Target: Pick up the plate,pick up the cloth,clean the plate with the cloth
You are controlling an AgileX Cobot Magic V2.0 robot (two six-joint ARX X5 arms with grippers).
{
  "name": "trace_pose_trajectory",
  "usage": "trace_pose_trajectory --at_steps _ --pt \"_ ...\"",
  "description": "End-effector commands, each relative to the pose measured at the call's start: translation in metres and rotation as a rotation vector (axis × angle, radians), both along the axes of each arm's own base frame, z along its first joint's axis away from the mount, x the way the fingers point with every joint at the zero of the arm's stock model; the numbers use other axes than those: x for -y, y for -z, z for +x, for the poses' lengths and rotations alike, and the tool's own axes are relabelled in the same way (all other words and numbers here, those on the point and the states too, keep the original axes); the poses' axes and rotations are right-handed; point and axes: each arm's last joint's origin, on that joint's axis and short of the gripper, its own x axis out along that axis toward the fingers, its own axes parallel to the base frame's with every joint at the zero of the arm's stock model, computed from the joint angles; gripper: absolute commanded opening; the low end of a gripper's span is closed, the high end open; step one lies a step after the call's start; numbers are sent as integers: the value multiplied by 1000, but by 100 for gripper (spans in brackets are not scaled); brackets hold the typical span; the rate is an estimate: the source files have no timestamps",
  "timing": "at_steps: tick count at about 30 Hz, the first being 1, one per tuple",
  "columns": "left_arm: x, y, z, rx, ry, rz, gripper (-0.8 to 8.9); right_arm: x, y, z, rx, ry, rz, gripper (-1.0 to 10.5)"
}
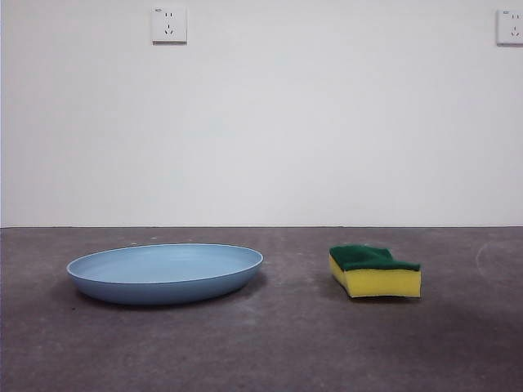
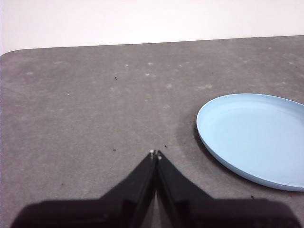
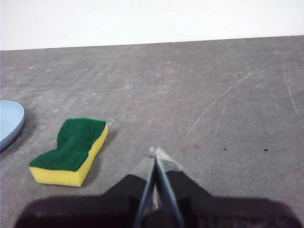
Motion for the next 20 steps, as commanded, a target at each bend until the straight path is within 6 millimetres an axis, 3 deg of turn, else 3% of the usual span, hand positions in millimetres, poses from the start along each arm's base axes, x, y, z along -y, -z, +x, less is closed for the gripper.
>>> trace_pose_trajectory --at_steps 1,11,14,20 --pt "0 5 1 -10 0 -3 -2 0 5 1 -10 3 13 0" --pt "1 2 0 -15 15 -125 -5 -1 -2 -1 -39 7 195 -10" --pt "2 -7 -2 -8 37 -195 -6 0 -14 -4 -74 20 240 -10" --pt "2 -41 -10 8 61 -232 -6 1 -62 -11 -111 27 263 -10"
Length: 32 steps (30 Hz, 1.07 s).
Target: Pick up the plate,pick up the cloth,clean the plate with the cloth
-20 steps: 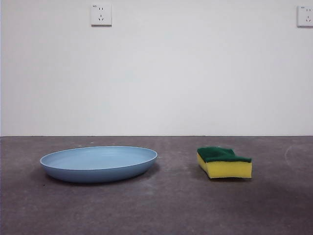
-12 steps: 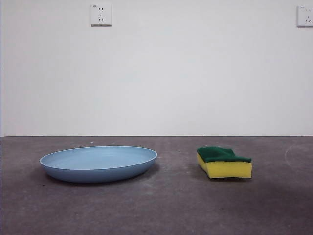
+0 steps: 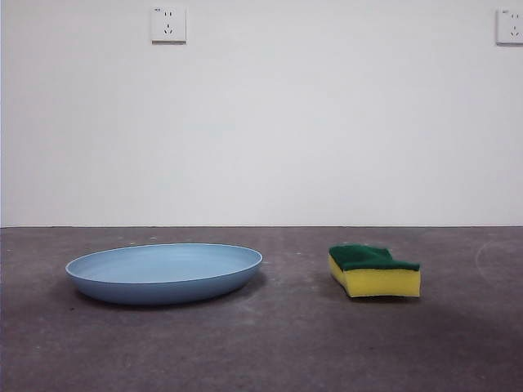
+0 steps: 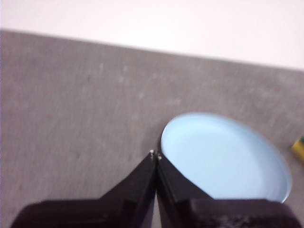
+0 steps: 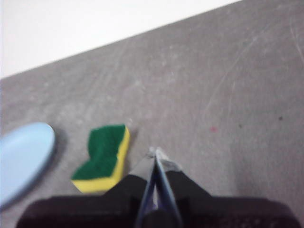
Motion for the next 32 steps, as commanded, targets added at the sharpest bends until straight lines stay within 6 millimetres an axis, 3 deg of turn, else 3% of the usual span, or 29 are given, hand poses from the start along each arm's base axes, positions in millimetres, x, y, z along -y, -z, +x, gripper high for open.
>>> trace_pose_trajectory --at_steps 1,9,16,19,21,23,25,26,32 --pt "0 -20 -3 20 5 -24 -6 0 -29 -2 11 -3 28 -10" --pt "4 -75 4 -49 133 -20 -6 -6 -100 10 -68 -153 30 -8" --pt "11 -116 28 -232 320 31 -4 -15 -139 33 -258 -405 -57 1" --pt "13 -128 39 -325 360 57 1 -17 -144 45 -361 -434 -99 19" --pt "13 -133 46 -378 369 73 19 -18 -145 53 -414 -442 -105 142" --pt "14 -136 54 -419 376 84 171 -19 -142 61 -448 -443 -102 327" --pt "15 -137 61 -443 376 81 324 -20 -139 66 -470 -441 -101 439" --pt "15 -135 65 -454 377 79 353 -20 -138 68 -482 -441 -100 471" --pt "18 -115 101 -564 377 67 349 -21 -134 74 -507 -441 -96 474"
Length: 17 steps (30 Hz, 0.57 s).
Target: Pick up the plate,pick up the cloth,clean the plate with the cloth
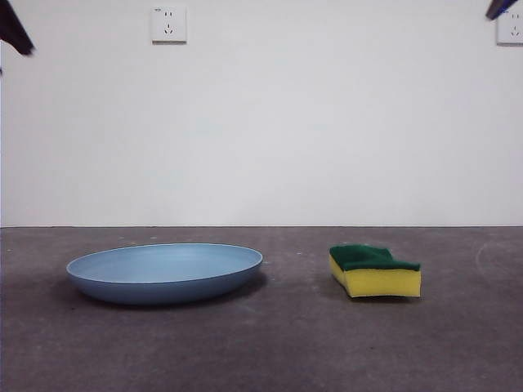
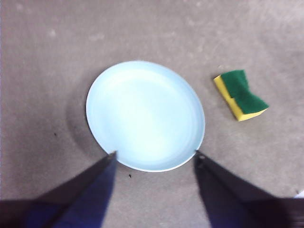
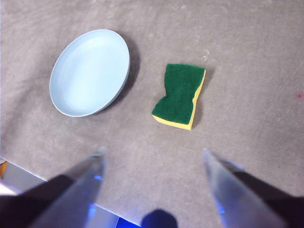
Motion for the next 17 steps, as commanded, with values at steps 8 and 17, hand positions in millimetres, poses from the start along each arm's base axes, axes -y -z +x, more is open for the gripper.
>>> trace_pose_trajectory --at_steps 8,17 --pt "7 55 76 -169 -30 -12 345 0 -1 1 10 -6 -7 473" --pt "13 97 121 -261 -73 26 344 0 -1 1 15 -12 -12 473"
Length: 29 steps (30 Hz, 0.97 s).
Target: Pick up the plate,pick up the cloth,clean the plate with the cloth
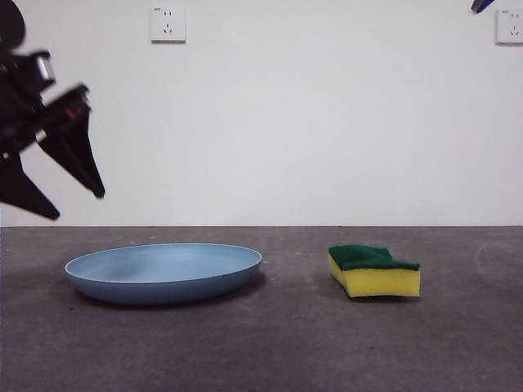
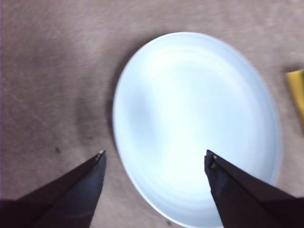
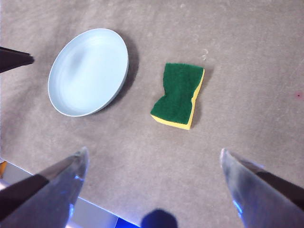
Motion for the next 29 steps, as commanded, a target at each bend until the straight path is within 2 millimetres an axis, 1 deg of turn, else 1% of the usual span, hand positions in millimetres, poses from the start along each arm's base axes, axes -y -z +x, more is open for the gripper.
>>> trace_pose_trajectory --at_steps 1,7,15,19,25,26,28,29 --pt "3 10 13 -26 -18 33 344 0 -1 0 16 -10 -9 473" --pt "7 27 28 -45 -44 37 342 0 -1 0 17 -10 -10 473" --pt "13 44 35 -78 -51 52 342 0 -1 0 17 -11 -11 473" --pt "17 48 36 -85 -47 67 341 0 -1 0 18 -11 -11 473" --pt "21 49 36 -77 -52 98 338 0 -1 0 19 -11 -11 473" --pt "21 50 36 -79 -51 100 304 0 -1 0 19 -11 -11 473" --pt "21 50 35 -85 -44 102 182 0 -1 0 19 -11 -11 473" --pt "22 50 35 -85 -33 107 138 0 -1 0 19 -11 -11 473"
